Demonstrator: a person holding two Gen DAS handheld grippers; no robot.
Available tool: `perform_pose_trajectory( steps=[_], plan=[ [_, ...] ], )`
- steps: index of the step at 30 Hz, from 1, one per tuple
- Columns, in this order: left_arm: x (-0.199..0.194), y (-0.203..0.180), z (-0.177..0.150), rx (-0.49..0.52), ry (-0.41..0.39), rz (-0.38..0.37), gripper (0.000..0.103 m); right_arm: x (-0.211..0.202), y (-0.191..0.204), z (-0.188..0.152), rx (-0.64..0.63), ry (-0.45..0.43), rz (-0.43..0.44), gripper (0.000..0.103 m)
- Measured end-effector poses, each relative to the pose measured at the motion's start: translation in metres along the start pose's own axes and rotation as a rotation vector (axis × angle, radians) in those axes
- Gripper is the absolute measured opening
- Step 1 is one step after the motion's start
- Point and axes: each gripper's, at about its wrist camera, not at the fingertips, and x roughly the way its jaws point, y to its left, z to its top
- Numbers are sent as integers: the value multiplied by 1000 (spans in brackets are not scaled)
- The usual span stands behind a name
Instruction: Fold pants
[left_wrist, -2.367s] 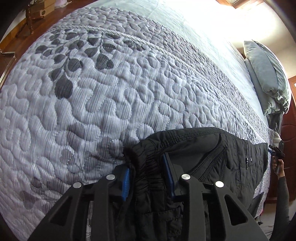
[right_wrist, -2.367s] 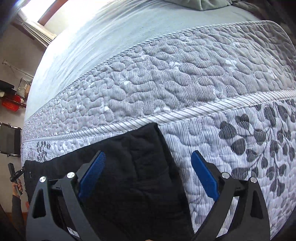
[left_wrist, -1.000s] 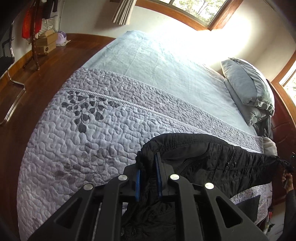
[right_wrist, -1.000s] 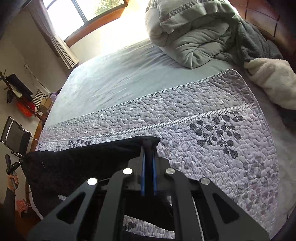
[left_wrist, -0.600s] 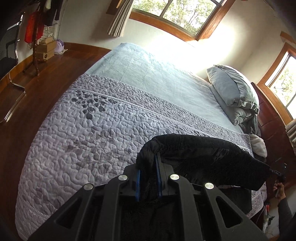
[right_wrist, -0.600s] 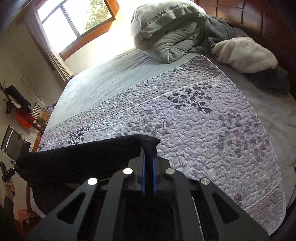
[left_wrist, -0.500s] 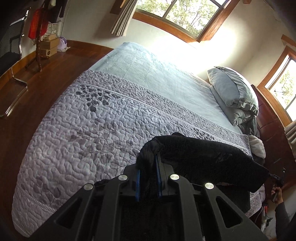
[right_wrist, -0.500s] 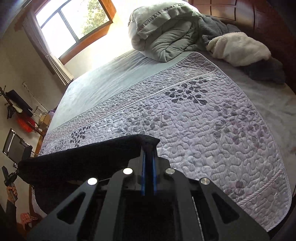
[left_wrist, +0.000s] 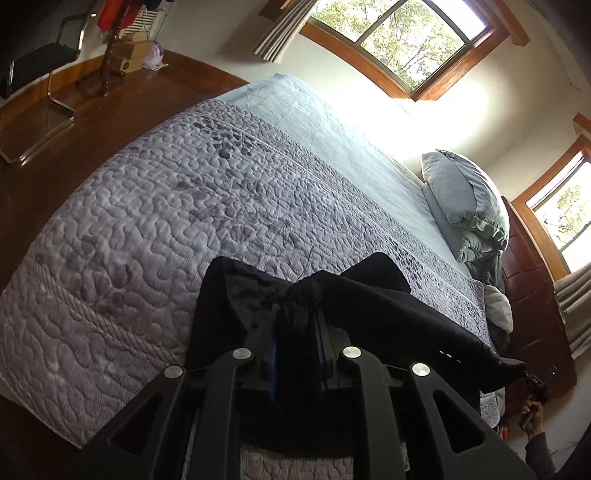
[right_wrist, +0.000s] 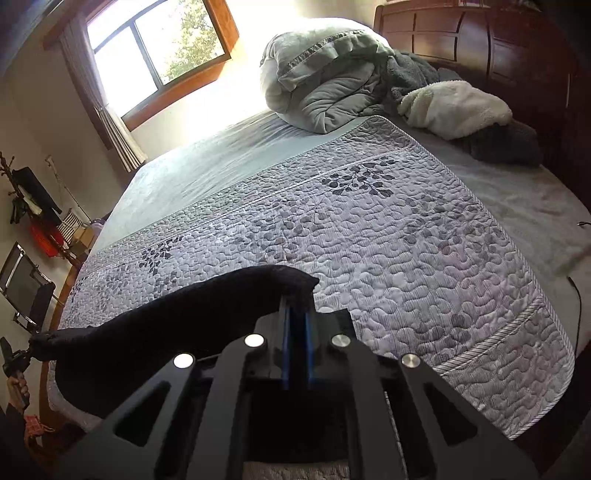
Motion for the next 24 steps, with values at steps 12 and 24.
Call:
perform_pose_trajectory(
  steps=[12,24],
  plan=[
    [19,41,-64,-43,90,75,33,-12,21,-86,-32,-1,-39,22],
    [-6,68,-88,-234,2,144,64,4,-21,-130,326,104,35,64]
  ],
)
